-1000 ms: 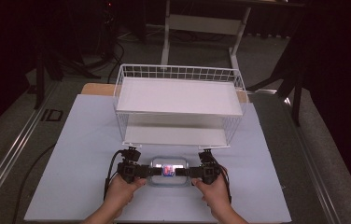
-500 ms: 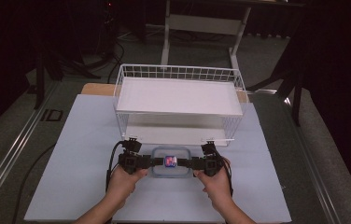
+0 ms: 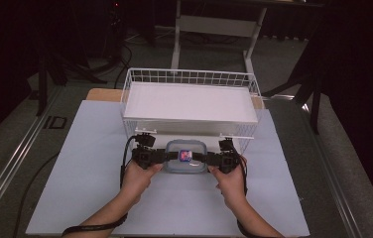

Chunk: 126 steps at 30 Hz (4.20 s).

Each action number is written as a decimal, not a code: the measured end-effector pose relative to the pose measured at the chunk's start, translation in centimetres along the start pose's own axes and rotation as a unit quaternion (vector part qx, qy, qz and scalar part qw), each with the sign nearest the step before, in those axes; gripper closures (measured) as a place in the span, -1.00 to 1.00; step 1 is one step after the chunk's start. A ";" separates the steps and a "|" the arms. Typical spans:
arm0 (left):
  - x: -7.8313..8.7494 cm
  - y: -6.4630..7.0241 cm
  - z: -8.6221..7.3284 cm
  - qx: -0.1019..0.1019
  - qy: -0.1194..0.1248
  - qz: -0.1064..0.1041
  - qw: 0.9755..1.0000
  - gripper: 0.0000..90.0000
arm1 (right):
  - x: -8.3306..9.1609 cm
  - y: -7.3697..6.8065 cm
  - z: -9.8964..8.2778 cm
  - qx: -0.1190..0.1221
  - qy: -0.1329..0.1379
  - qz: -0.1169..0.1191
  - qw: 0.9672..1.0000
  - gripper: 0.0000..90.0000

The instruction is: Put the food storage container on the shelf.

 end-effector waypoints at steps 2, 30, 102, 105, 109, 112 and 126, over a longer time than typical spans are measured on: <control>-0.2 -0.3 0.2 -0.003 -0.001 0.004 1.000 0.01 | -0.4 0.2 0.1 -0.004 0.005 0.003 1.000 -0.15; -3.4 -3.8 1.3 -0.019 0.046 -0.004 0.999 0.00 | -4.1 2.9 1.3 -0.034 0.042 -0.010 0.998 -0.16; 6.8 1.4 -6.7 -0.188 0.090 -0.032 0.977 -0.97 | -1.0 -2.2 -2.6 0.125 0.055 -0.055 0.989 0.41; 6.8 1.0 -7.8 -0.190 0.083 -0.021 0.978 -0.97 | -1.6 -2.3 -3.0 0.136 0.051 -0.052 0.988 0.62; 6.8 0.3 -8.7 -0.204 0.095 0.003 0.974 -0.97 | -2.5 -2.2 -3.1 0.137 0.030 -0.050 0.989 0.94; 6.8 -0.1 -9.0 -0.213 0.098 0.016 0.972 -0.97 | -3.2 -2.2 -3.1 0.143 0.024 -0.059 0.988 0.99; 6.6 0.0 -9.3 -0.238 0.098 0.015 0.966 -0.97 | -5.6 -1.8 -1.4 0.141 0.018 -0.084 0.986 1.00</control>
Point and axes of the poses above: each handheld gripper's, and its own axes: x roughly backward along the jaws, z roughly out of its top, y roughly to its right, the point moved 2 cm from there along -x, roughly forward along the jaws, and after that the axes turned 10 degrees about -z, right-handed, at the moved point
